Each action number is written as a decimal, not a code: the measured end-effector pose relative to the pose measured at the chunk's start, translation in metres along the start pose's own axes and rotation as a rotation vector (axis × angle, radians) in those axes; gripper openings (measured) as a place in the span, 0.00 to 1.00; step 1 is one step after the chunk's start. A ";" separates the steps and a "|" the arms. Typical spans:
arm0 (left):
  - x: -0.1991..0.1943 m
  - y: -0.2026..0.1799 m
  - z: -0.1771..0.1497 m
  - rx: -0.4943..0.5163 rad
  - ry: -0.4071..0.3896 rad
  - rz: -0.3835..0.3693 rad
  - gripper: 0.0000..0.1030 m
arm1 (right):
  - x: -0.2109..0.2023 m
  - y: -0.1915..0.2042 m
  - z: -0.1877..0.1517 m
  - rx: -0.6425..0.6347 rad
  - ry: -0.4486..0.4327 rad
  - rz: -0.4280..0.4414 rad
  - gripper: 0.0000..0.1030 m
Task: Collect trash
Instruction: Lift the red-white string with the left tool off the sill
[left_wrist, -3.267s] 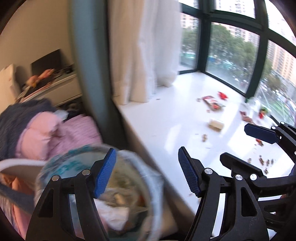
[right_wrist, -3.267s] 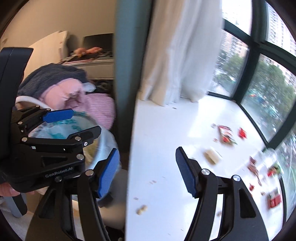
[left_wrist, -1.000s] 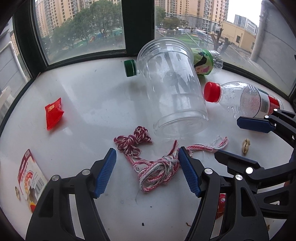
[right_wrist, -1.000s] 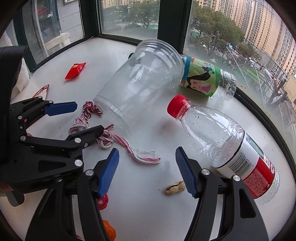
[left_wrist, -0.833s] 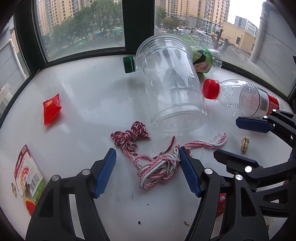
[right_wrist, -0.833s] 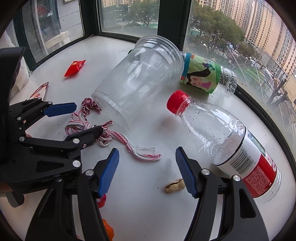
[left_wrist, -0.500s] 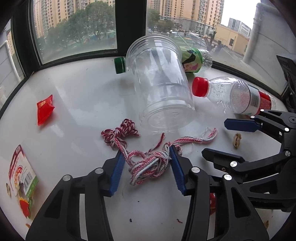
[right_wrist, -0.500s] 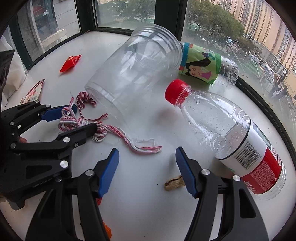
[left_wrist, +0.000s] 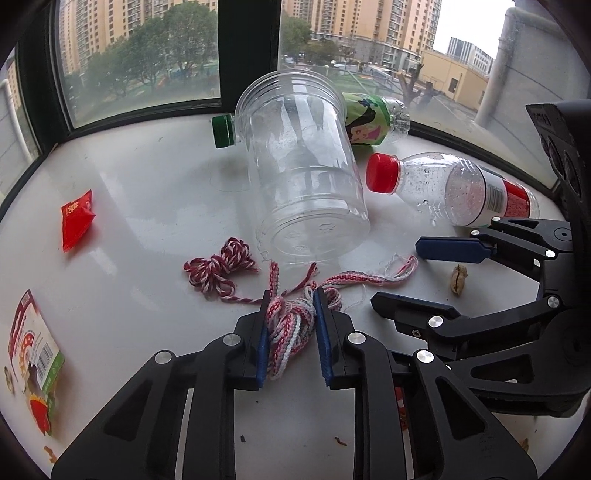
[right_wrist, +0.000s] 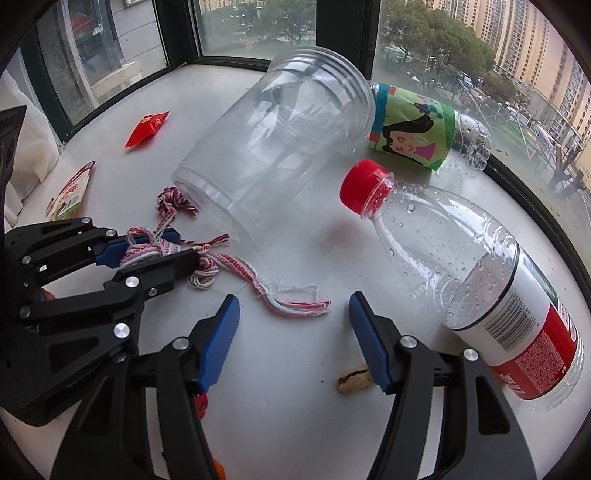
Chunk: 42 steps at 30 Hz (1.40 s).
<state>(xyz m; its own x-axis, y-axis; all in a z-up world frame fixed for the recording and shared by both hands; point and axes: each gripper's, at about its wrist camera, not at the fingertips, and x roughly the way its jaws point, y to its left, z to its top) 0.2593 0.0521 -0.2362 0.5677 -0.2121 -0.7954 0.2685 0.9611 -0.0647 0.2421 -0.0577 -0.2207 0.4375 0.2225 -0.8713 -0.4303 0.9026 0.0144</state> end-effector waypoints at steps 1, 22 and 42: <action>0.001 -0.001 0.001 -0.007 0.006 0.002 0.18 | 0.000 0.006 0.001 -0.026 0.002 0.014 0.37; -0.023 -0.010 0.002 -0.049 0.028 0.031 0.15 | -0.026 0.026 -0.003 0.010 0.009 0.033 0.04; -0.182 -0.049 0.011 -0.065 -0.215 0.033 0.15 | -0.186 0.051 -0.016 0.044 -0.255 -0.005 0.04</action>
<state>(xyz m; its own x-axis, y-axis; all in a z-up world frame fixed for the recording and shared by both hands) 0.1509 0.0413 -0.0814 0.7304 -0.2065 -0.6511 0.2002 0.9761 -0.0850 0.1262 -0.0588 -0.0661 0.6269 0.2989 -0.7194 -0.3957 0.9177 0.0365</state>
